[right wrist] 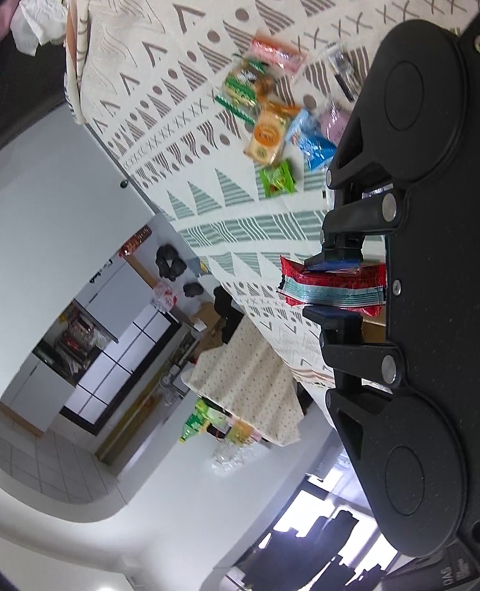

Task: Organize snacks
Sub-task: 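Lower both held snacks into the cardboard box and open both grippers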

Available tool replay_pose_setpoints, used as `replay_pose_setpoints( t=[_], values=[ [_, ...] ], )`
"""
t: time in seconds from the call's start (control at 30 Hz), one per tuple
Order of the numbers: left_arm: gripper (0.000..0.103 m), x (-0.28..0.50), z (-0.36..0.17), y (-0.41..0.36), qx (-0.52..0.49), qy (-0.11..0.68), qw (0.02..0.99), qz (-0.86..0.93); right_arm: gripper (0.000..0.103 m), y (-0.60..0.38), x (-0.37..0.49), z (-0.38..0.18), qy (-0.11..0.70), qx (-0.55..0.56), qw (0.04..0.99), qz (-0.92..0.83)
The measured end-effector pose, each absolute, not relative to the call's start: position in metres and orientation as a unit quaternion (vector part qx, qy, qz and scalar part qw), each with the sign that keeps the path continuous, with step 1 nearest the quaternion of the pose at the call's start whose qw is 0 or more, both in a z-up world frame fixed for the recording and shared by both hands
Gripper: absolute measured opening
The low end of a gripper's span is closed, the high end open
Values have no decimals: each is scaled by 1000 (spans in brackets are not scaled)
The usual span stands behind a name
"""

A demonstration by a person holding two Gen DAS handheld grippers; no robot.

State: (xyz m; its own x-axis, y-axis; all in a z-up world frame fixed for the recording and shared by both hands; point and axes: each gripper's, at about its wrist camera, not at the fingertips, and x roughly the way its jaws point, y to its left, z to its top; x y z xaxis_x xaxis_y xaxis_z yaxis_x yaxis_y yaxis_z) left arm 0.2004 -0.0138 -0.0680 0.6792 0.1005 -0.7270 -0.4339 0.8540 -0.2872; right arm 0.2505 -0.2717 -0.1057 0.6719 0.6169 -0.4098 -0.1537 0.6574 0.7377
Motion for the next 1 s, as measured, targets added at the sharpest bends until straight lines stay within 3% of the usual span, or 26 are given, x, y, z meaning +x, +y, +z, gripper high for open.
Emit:
replay_pose_setpoints(
  t=[1.0],
  values=[
    [62,227,-118,103,-307,403,853,122,21,-147,254,-107,344,270,855,277]
  ],
)
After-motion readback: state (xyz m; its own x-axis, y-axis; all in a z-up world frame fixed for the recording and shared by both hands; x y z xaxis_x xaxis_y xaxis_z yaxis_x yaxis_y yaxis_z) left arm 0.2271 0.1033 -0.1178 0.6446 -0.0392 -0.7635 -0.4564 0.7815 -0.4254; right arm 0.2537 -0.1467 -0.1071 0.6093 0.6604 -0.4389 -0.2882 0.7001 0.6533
